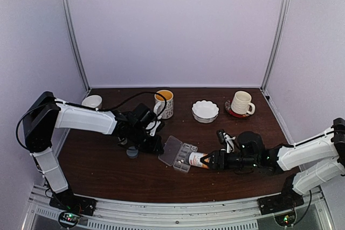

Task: Sort the pills into containers
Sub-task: Pour the pill into the compartment of the pill container.

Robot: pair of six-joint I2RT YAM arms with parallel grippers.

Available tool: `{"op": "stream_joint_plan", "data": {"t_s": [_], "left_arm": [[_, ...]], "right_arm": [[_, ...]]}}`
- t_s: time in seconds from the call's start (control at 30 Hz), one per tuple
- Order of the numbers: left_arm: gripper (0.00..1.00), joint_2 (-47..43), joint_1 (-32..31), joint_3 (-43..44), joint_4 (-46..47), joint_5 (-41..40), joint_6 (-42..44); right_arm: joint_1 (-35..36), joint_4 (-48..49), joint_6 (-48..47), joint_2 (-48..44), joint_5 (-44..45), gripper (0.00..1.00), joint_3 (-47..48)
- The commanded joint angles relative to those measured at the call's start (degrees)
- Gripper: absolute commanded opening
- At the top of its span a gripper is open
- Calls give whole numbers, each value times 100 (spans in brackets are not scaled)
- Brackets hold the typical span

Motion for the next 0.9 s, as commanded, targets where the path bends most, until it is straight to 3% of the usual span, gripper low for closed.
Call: {"op": "stream_joint_plan", "data": {"t_s": [0.0,0.27,0.57,0.87], "left_arm": [[14,22,-1,110,-19,-31,82],[14,11,-5,110,-18,-21,90],[13,19,-7,119,-3,-3,101],[13,9,-5,110,-6,-8,102]], "right_arm": [[-22,-448,-160,-287,144,0,228],[-22,-220,-116,-555,-21,0,234],[-22,-842,-300,403,-41,0,390],[-22,-968,-410,-155,119,0,550]]}}
